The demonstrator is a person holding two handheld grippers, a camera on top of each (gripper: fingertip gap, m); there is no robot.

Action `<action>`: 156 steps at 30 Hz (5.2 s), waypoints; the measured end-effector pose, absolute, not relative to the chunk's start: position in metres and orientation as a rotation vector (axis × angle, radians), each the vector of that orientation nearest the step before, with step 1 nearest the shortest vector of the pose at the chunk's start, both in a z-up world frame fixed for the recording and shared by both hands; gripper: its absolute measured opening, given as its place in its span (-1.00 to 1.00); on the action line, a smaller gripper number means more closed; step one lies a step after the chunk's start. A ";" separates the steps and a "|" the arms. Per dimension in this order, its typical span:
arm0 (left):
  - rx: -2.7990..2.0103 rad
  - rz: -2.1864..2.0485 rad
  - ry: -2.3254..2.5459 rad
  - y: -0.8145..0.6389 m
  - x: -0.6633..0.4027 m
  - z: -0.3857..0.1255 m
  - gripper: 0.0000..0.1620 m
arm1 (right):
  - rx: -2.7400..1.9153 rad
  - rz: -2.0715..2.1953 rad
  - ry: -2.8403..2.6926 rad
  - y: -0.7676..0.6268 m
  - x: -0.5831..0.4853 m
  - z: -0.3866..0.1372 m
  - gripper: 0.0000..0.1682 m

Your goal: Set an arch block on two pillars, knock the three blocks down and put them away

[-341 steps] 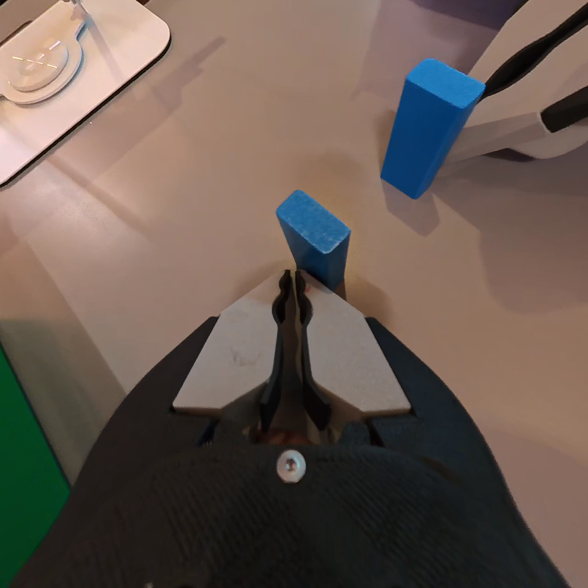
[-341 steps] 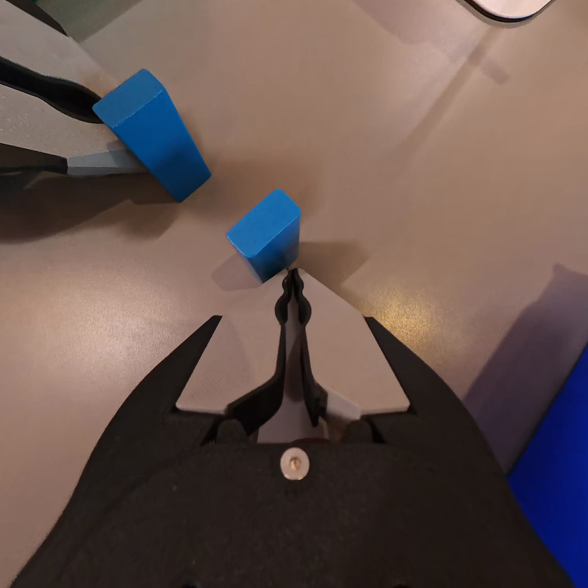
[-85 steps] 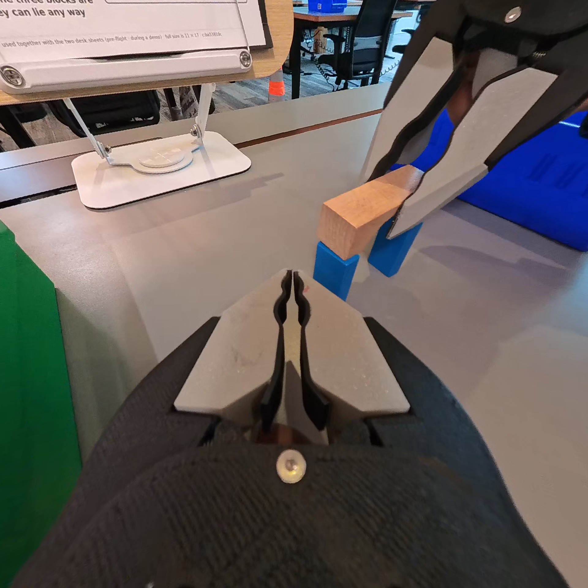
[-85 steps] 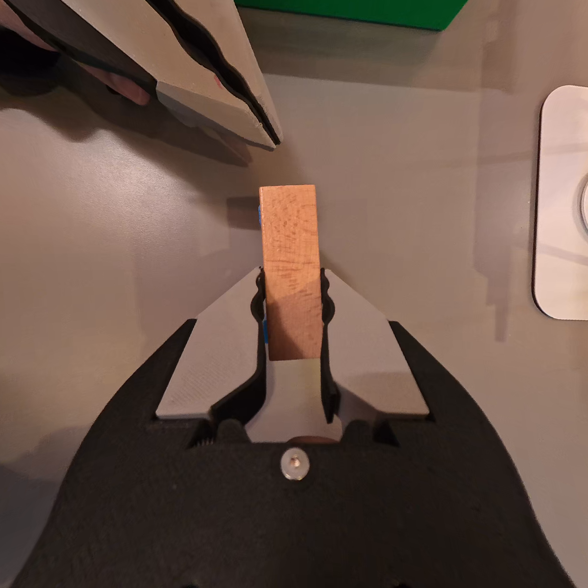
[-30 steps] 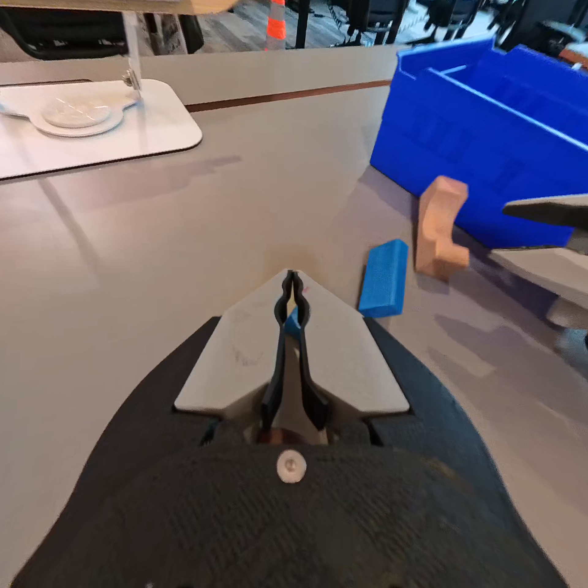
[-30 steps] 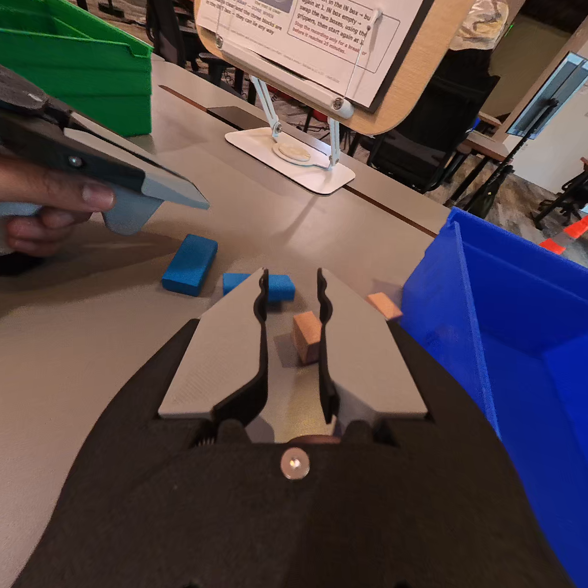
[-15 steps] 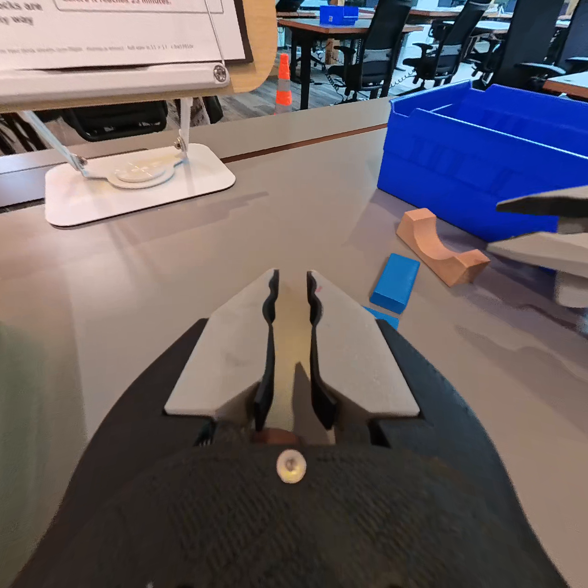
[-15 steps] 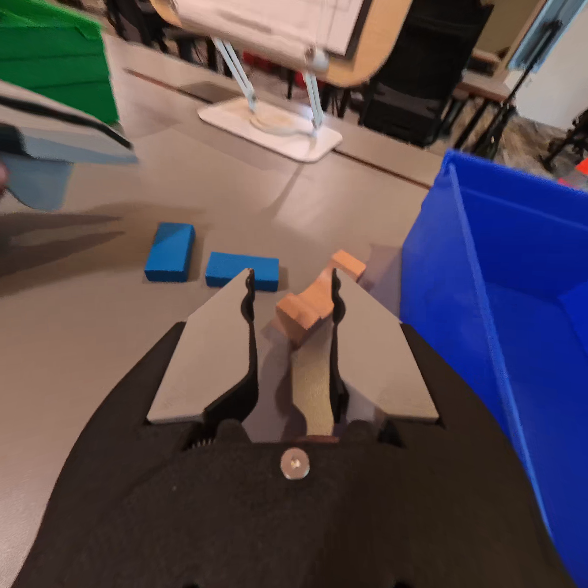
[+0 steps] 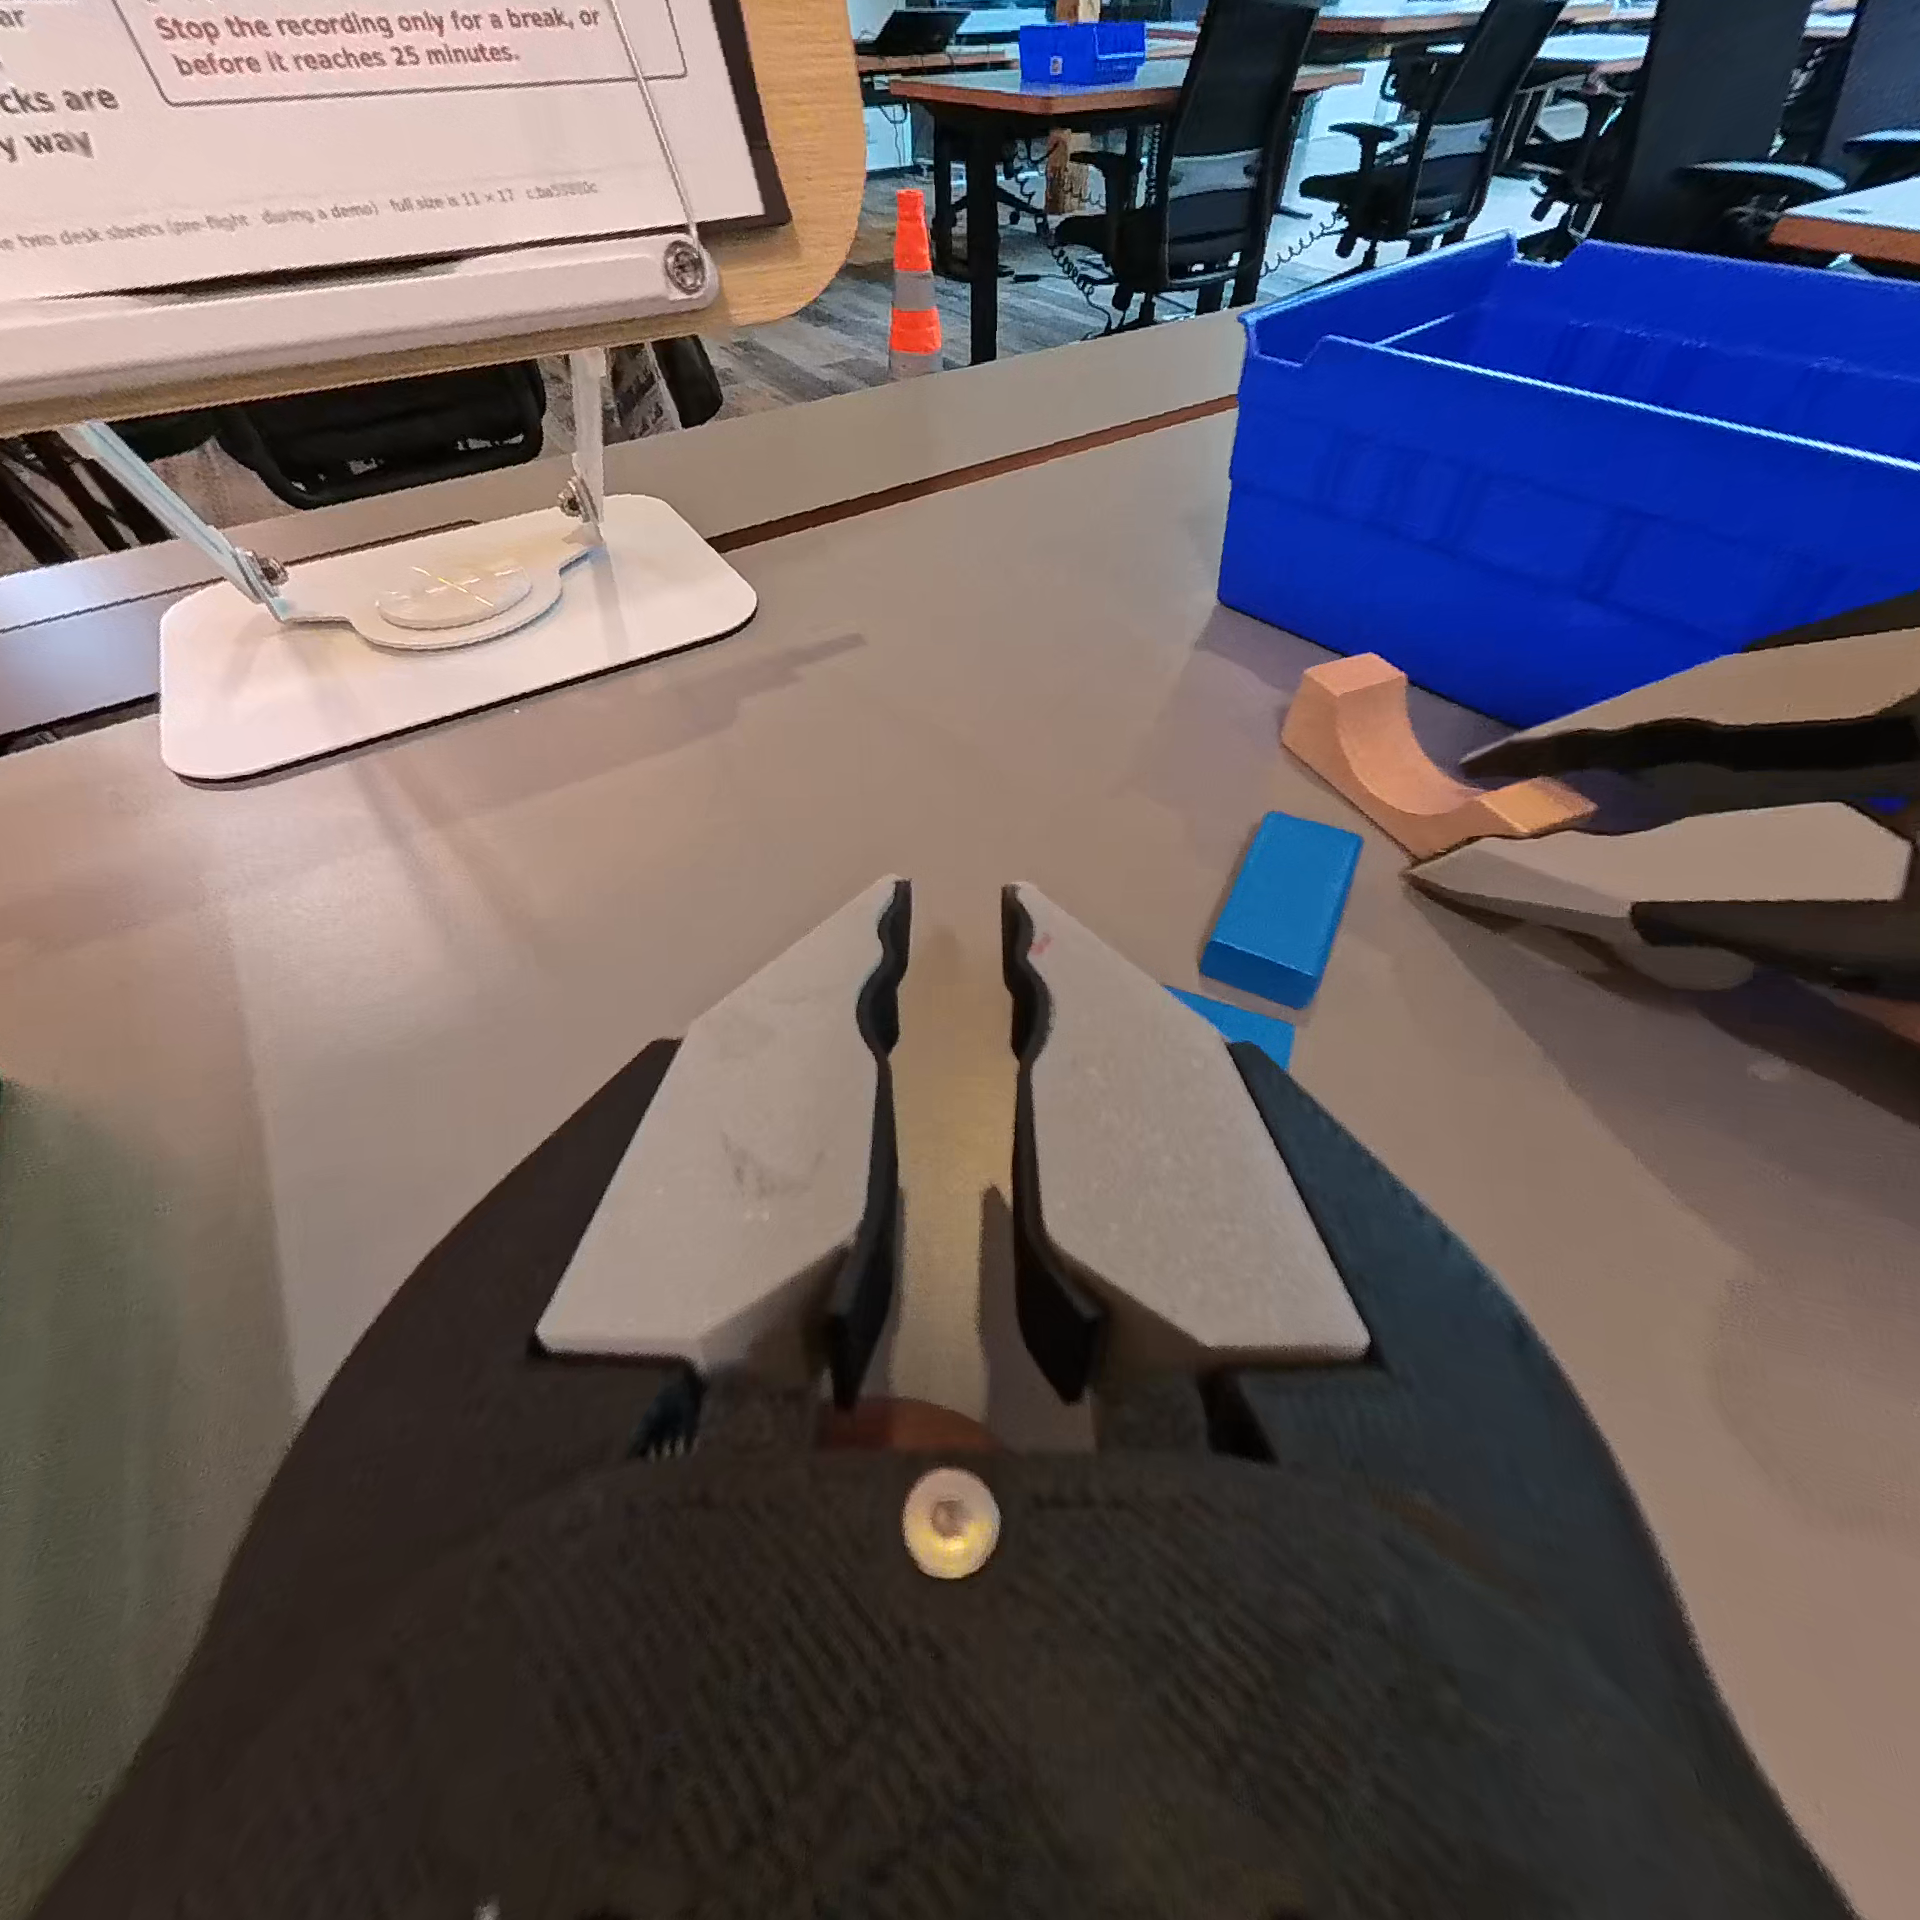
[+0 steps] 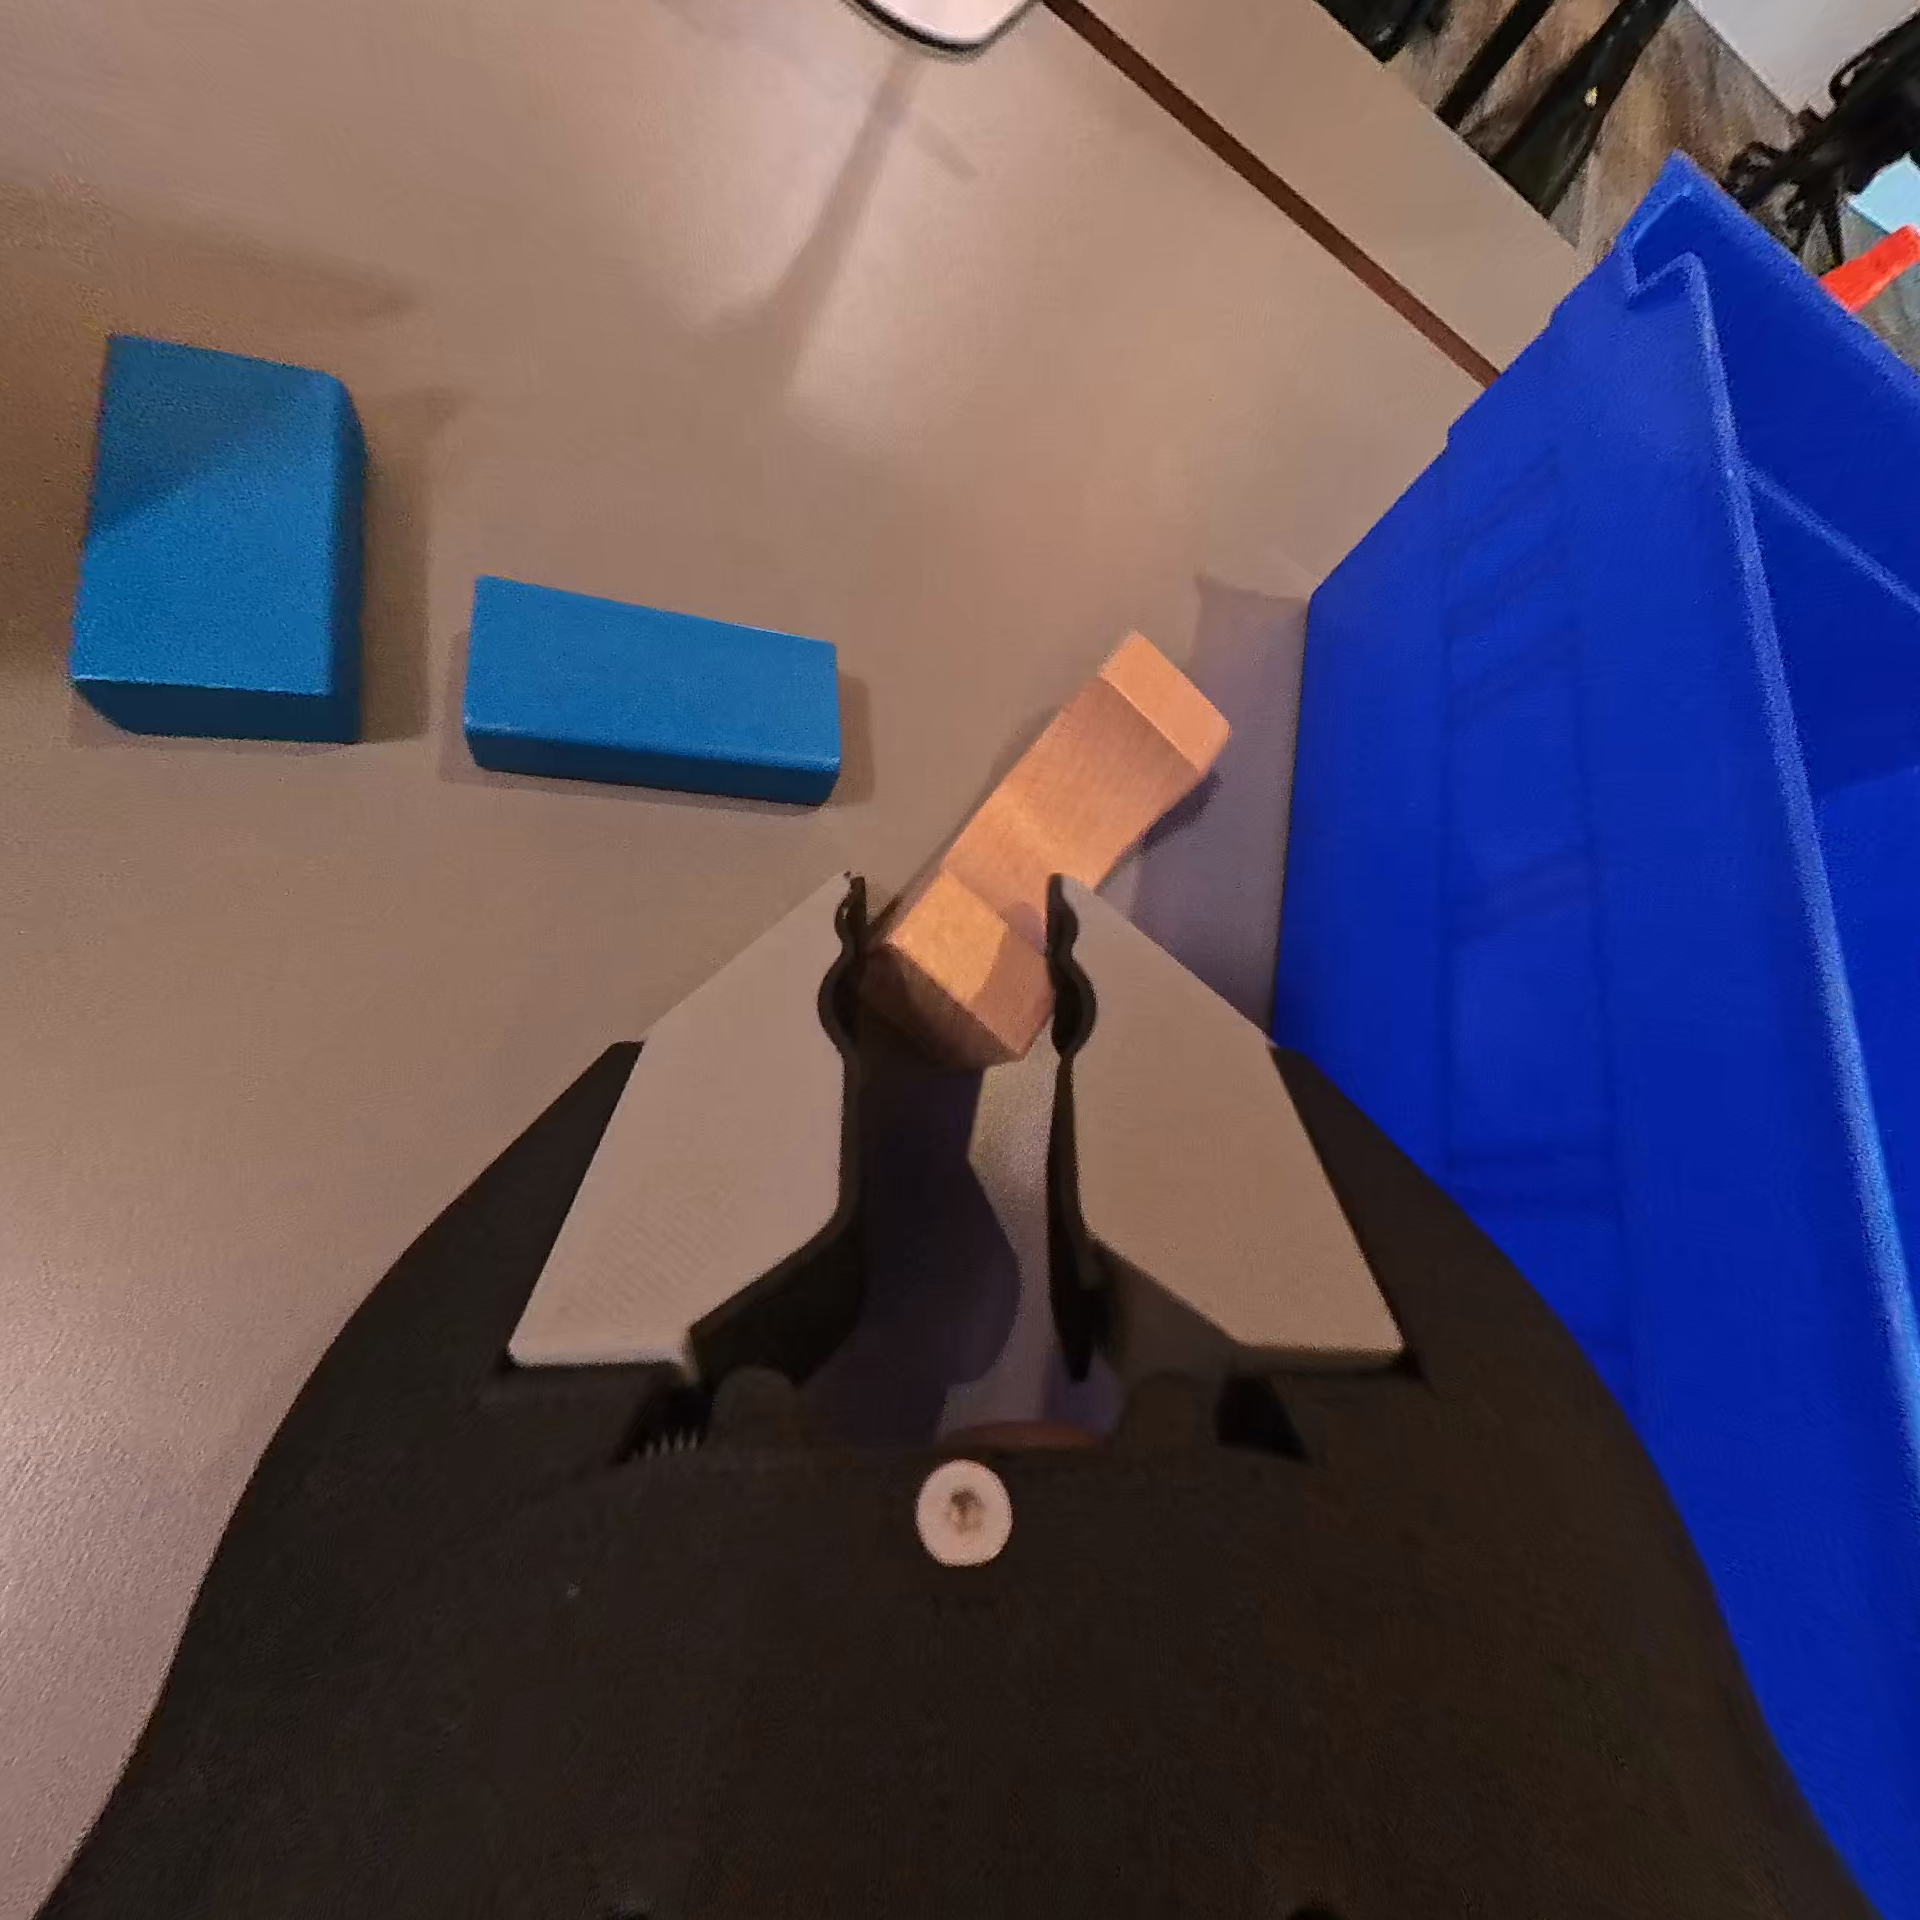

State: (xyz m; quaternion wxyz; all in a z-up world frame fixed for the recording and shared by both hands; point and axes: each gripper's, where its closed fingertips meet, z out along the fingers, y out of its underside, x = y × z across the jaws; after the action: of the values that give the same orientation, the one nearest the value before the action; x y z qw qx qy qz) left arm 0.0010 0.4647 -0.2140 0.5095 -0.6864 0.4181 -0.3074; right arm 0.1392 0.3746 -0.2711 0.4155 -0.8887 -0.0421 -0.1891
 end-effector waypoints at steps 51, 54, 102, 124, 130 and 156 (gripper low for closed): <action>-1.676 -0.770 1.019 0.464 0.003 -0.217 -0.81 | -2.193 -0.306 -0.206 0.301 0.104 -0.226 -0.62; -1.675 -0.771 1.018 0.464 0.002 -0.217 -0.81 | -2.202 -0.338 -0.208 0.301 0.108 -0.232 -0.62; -1.679 -0.761 1.055 0.462 0.006 -0.220 -0.80 | -2.323 -0.002 -0.165 0.413 0.089 -0.283 -0.24; -1.670 -0.768 1.042 0.462 0.004 -0.218 -0.80 | -2.173 -0.349 0.306 0.299 0.277 -0.197 -0.17; -1.677 -0.763 1.049 0.462 0.005 -0.219 -0.80 | -1.973 -0.148 0.106 0.317 0.187 -0.139 -0.20; -1.595 -0.592 0.904 0.483 -0.011 -0.203 -0.80 | -2.112 -0.095 -0.321 0.383 0.046 -0.211 -0.65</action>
State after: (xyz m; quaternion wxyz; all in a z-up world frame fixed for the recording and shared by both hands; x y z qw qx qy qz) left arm -0.0107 0.4828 -0.2028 0.5709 -0.6796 0.3853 -0.2524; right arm 0.0460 0.3834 -0.2107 0.4809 -0.8660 -0.1315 -0.0391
